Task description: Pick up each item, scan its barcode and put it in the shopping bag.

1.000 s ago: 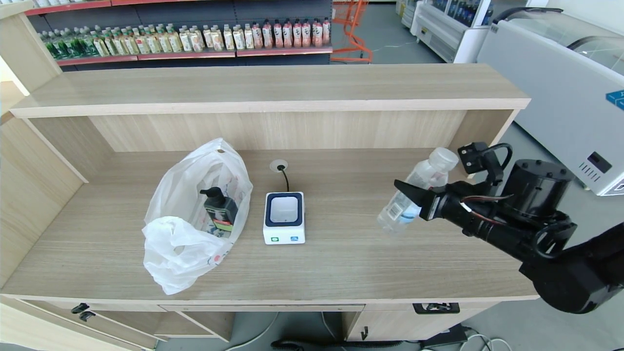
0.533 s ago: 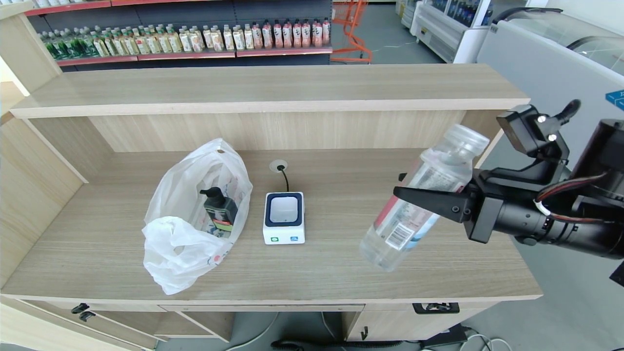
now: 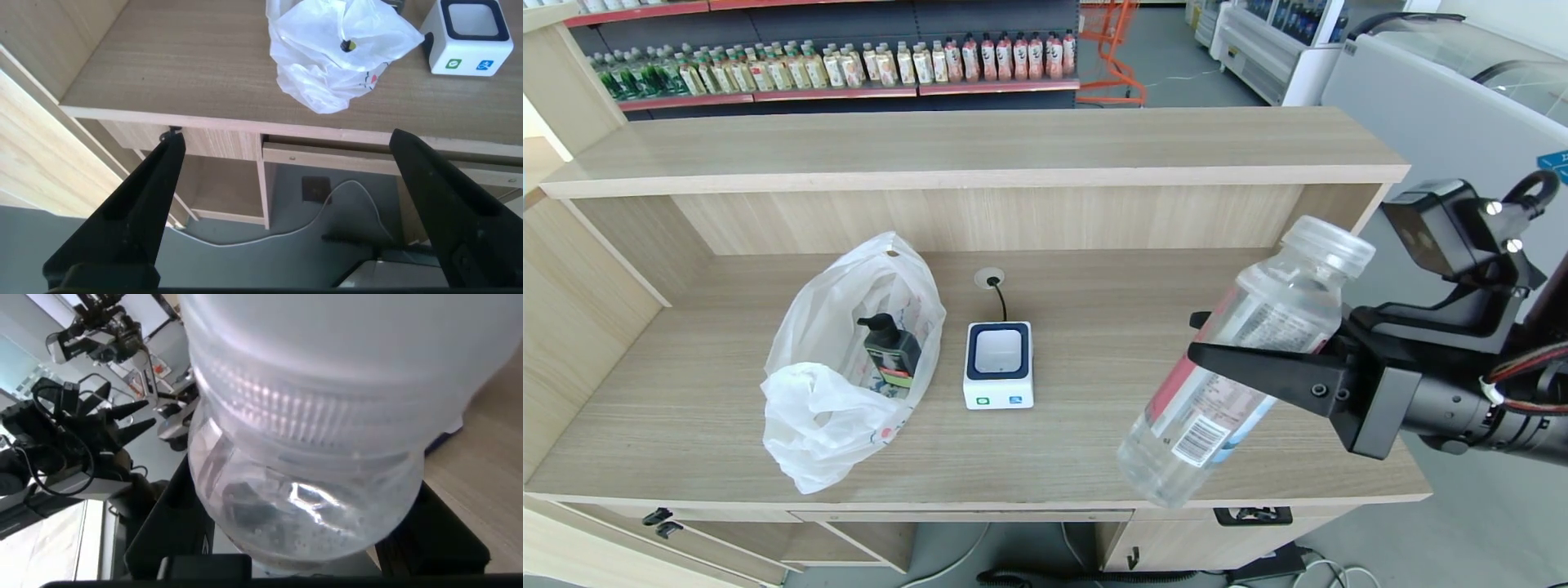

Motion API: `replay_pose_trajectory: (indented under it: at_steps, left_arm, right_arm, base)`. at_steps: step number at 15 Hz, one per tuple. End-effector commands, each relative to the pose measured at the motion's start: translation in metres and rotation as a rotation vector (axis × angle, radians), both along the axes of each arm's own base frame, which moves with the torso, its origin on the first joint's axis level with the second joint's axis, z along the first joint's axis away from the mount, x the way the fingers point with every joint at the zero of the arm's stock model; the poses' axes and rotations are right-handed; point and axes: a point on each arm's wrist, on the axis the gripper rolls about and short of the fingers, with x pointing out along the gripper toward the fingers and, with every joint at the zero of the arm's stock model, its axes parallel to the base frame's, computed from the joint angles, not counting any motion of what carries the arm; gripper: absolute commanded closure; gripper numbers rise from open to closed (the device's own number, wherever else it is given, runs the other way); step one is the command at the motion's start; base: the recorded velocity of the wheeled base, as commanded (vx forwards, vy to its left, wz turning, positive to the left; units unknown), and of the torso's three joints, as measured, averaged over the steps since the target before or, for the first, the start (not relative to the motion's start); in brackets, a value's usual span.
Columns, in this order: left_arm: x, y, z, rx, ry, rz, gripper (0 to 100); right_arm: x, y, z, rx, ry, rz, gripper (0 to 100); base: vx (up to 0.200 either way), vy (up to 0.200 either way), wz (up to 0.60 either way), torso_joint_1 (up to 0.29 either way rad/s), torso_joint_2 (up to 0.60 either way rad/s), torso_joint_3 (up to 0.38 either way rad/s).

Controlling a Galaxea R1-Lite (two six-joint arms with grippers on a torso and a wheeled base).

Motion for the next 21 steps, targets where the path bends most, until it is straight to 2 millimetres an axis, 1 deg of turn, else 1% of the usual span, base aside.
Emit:
replay_pose_trajectory:
  at_steps: [1,4,7,9,10,11,12,13,14,17,21]
  left_arm:
    - [0.000,0.000,0.000,0.000,0.002,0.000,0]
    - [0.000,0.000,0.000,0.000,0.002,0.000,0]
    - [0.000,0.000,0.000,0.000,0.002,0.000,0]
    - [0.000,0.000,0.000,0.000,0.002,0.000,0]
    - [0.000,0.000,0.000,0.000,0.002,0.000,0]
    - [0.000,0.000,0.000,0.000,0.002,0.000,0]
    - [0.000,0.000,0.000,0.000,0.000,0.000,0]
    - [0.000,0.000,0.000,0.000,0.002,0.000,0]
    - [0.000,0.000,0.000,0.000,0.002,0.000,0]
    - [0.000,0.000,0.000,0.000,0.002,0.000,0]
    - [0.000,0.000,0.000,0.000,0.002,0.000,0]
  right_arm:
    - [0.001,0.001,0.002,0.004,-0.001,0.002,100]
    - [0.001,0.008,-0.002,0.001,0.014,0.034,100]
    - [0.001,0.017,0.013,0.084,0.132,0.081,100]
    - [0.007,0.022,0.009,0.069,0.149,0.108,100]
    - [0.007,0.022,0.005,0.062,0.164,0.110,100]
    - [0.006,0.021,-0.002,0.050,0.196,0.107,100]
    - [0.008,0.022,-0.004,0.060,0.246,0.105,100]
    - [0.007,0.022,-0.001,0.090,0.307,0.109,100]
    - [0.008,0.022,0.004,0.116,0.325,0.115,100]
    - [0.016,0.028,0.012,0.135,0.306,0.125,100]
    - [0.014,0.030,0.012,0.121,0.281,0.162,100]
  base:
    - [0.000,0.000,0.00,0.000,0.00,0.000]
    - [0.000,0.000,0.00,0.000,0.00,0.000]
    - [0.000,0.000,0.00,0.000,0.00,0.000]
    - [0.000,0.000,0.00,0.000,0.00,0.000]
    - [0.000,0.000,0.00,0.000,0.00,0.000]
    - [0.000,0.000,0.00,0.000,0.00,0.000]
    - [0.000,0.000,0.00,0.000,0.00,0.000]
    - [0.000,0.000,0.00,0.000,0.00,0.000]
    - [0.000,0.000,0.00,0.000,0.00,0.000]
    - [0.000,0.000,0.00,0.000,0.00,0.000]
    - [0.000,0.000,0.00,0.000,0.00,0.000]
